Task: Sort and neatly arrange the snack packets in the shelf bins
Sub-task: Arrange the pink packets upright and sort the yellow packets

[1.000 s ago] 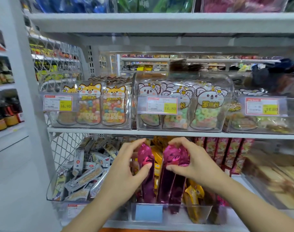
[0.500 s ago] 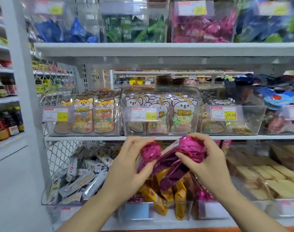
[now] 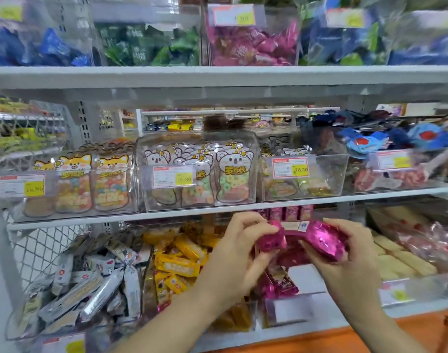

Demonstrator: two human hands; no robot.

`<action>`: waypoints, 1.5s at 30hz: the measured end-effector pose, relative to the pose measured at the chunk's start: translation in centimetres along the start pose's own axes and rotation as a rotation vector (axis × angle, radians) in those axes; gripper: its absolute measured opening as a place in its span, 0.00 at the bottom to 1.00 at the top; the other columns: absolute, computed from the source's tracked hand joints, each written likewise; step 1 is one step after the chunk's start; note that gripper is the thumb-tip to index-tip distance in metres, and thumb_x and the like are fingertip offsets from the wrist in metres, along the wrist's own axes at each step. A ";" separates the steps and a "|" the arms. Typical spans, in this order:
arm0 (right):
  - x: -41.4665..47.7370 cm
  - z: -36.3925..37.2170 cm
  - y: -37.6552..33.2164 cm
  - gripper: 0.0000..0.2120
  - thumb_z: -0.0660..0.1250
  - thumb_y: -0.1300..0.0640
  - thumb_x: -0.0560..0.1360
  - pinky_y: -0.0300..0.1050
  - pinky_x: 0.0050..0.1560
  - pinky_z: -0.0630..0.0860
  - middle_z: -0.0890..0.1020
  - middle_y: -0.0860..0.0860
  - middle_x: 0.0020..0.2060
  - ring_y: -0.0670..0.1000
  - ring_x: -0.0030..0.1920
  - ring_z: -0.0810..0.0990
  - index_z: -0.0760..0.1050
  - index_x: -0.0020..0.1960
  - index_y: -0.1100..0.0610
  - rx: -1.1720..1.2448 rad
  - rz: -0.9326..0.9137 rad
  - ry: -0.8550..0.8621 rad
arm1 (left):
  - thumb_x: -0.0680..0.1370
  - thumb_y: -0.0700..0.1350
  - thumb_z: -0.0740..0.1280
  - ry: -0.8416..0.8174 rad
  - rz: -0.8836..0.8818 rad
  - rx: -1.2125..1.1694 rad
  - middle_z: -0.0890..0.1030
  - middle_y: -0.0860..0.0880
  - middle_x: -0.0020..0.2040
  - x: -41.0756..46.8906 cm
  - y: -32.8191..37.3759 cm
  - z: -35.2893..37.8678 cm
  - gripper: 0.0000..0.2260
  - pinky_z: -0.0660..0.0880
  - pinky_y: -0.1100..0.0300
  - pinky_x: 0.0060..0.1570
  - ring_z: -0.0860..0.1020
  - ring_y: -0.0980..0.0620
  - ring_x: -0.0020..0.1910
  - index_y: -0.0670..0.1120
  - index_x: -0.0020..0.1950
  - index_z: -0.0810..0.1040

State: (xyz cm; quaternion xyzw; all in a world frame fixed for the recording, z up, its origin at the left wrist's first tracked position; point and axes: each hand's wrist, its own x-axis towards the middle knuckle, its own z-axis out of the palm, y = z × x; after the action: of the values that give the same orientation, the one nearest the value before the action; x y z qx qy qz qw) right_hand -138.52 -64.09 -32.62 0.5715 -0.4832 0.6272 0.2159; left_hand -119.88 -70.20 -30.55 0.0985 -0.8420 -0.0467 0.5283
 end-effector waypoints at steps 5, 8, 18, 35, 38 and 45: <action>-1.0 -1.8 4.7 0.22 0.80 0.63 0.61 0.27 0.51 0.63 0.73 0.48 0.42 0.45 0.45 0.67 0.75 0.51 0.60 -0.136 0.169 0.041 | 0.78 0.46 0.62 -0.159 0.105 -0.044 0.67 0.51 0.60 1.2 -0.8 6.2 0.10 0.75 0.57 0.53 0.72 0.52 0.58 0.50 0.58 0.68; -1.0 -2.4 7.2 0.18 0.73 0.57 0.62 0.26 0.52 0.61 0.74 0.50 0.42 0.46 0.44 0.68 0.75 0.50 0.60 -0.172 0.208 0.020 | 0.79 0.44 0.61 -0.216 0.237 -0.009 0.71 0.50 0.61 1.3 -2.1 10.5 0.08 0.75 0.55 0.54 0.73 0.49 0.59 0.49 0.57 0.69; -4.4 -2.2 13.7 0.27 0.76 0.60 0.61 0.42 0.39 0.63 0.68 0.49 0.44 0.54 0.48 0.69 0.65 0.52 0.52 -0.548 0.297 -0.475 | 0.71 0.35 0.57 -0.765 -0.059 0.186 0.75 0.47 0.55 -0.1 -6.5 18.3 0.10 0.68 0.57 0.41 0.74 0.45 0.49 0.44 0.46 0.75; -4.3 -2.2 15.5 0.16 0.61 0.62 0.74 0.49 0.50 0.73 0.76 0.50 0.61 0.57 0.54 0.73 0.78 0.58 0.52 -0.735 0.352 -0.749 | 0.80 0.40 0.57 -1.092 -0.525 -0.136 0.62 0.47 0.71 1.0 -5.5 21.9 0.19 0.66 0.56 0.64 0.69 0.46 0.65 0.47 0.72 0.65; -3.7 -2.5 13.9 0.13 0.70 0.60 0.67 0.51 0.43 0.75 0.80 0.52 0.52 0.60 0.47 0.78 0.80 0.51 0.51 -0.762 0.376 -0.725 | 0.80 0.41 0.57 -1.099 -0.473 -0.103 0.57 0.48 0.75 0.9 -4.9 21.2 0.23 0.66 0.53 0.65 0.66 0.44 0.68 0.50 0.76 0.58; -3.3 -0.3 9.1 0.11 0.74 0.57 0.63 0.51 0.42 0.75 0.80 0.49 0.46 0.56 0.45 0.79 0.80 0.44 0.50 -0.680 0.161 -0.584 | 0.79 0.45 0.57 -0.914 -0.371 0.031 0.66 0.55 0.69 0.0 -5.7 13.9 0.18 0.69 0.50 0.62 0.68 0.47 0.67 0.55 0.69 0.68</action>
State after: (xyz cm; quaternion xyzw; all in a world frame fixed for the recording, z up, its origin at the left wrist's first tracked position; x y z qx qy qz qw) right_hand -145.31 -66.84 -38.94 0.5815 -0.7453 0.2603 0.1966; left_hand -131.68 -76.12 -37.68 0.2242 -0.9565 -0.1657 0.0862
